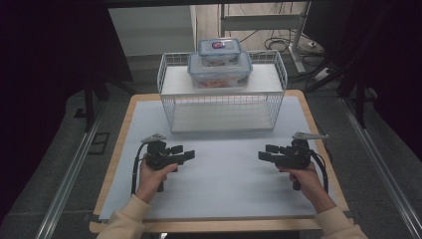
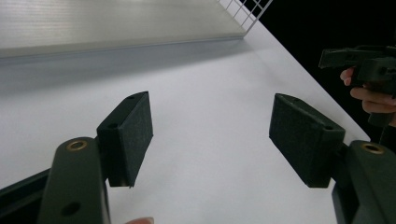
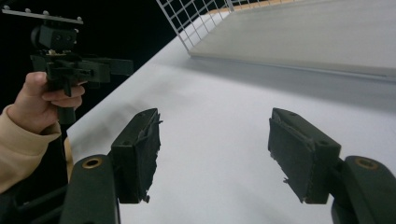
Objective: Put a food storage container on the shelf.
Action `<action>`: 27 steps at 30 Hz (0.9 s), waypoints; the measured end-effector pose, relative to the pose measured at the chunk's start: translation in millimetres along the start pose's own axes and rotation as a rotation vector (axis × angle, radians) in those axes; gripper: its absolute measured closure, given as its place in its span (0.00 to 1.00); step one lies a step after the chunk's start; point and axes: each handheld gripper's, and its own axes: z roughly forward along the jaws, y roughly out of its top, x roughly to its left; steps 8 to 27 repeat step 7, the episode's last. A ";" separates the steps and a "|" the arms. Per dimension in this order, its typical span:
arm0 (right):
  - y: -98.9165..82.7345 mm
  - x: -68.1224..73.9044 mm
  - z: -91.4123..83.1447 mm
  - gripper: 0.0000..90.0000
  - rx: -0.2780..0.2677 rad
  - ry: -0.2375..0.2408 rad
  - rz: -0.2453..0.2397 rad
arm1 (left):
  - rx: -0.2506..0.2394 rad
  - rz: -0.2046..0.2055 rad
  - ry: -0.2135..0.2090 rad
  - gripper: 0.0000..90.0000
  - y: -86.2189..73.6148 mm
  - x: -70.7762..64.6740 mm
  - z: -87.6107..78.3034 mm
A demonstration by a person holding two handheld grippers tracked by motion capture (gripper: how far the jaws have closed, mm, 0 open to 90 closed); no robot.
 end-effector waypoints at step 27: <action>1.1 2.1 -5.0 0.35 -0.023 -0.003 -0.016 | -0.005 0.015 0.024 0.28 -1.4 0.9 -1.0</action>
